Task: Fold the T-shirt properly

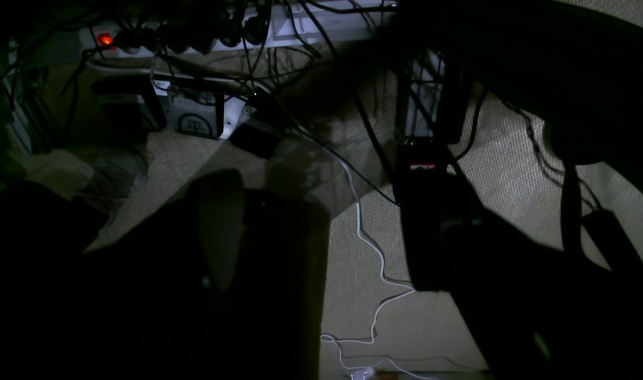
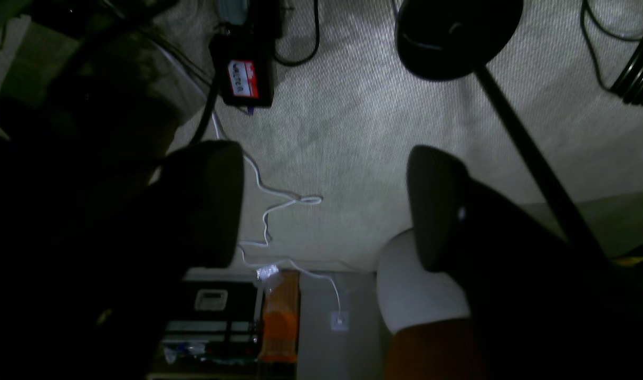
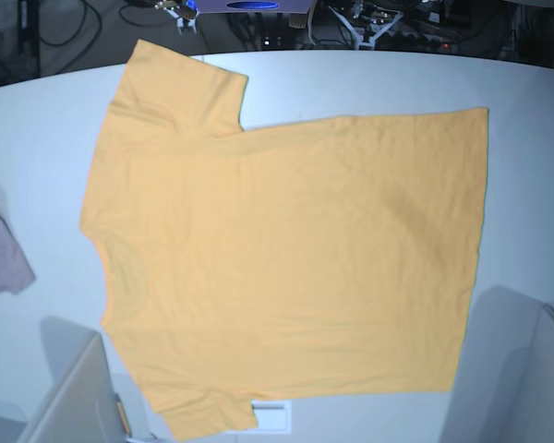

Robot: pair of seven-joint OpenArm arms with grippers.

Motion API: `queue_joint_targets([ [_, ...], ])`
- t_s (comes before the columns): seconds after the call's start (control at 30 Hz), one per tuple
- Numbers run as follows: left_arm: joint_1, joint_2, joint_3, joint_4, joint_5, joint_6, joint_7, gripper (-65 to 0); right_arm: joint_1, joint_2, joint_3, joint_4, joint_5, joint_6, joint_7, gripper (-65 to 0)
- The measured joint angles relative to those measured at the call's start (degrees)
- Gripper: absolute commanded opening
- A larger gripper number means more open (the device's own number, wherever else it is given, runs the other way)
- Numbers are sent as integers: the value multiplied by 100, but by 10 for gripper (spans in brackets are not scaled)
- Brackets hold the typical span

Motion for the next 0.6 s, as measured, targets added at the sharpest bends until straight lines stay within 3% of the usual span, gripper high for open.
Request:
queue_joint_targets([
  [0.07,0,0,11,0,26,0,0,-347,-9,0,0,0,0,0,-4,-444],
  [0.13,0,0,11,0,46,0,0,-543,7,0,0,2,-11,0,-2,-611],
  [0.17,0,0,11,0,39,0,0,-645,9,0,0,13,-15,0,-2,-650],
  [0.6,55,-17,11,48,42,0,-31,-650,7,0,0,26,-15,0,13,-650],
])
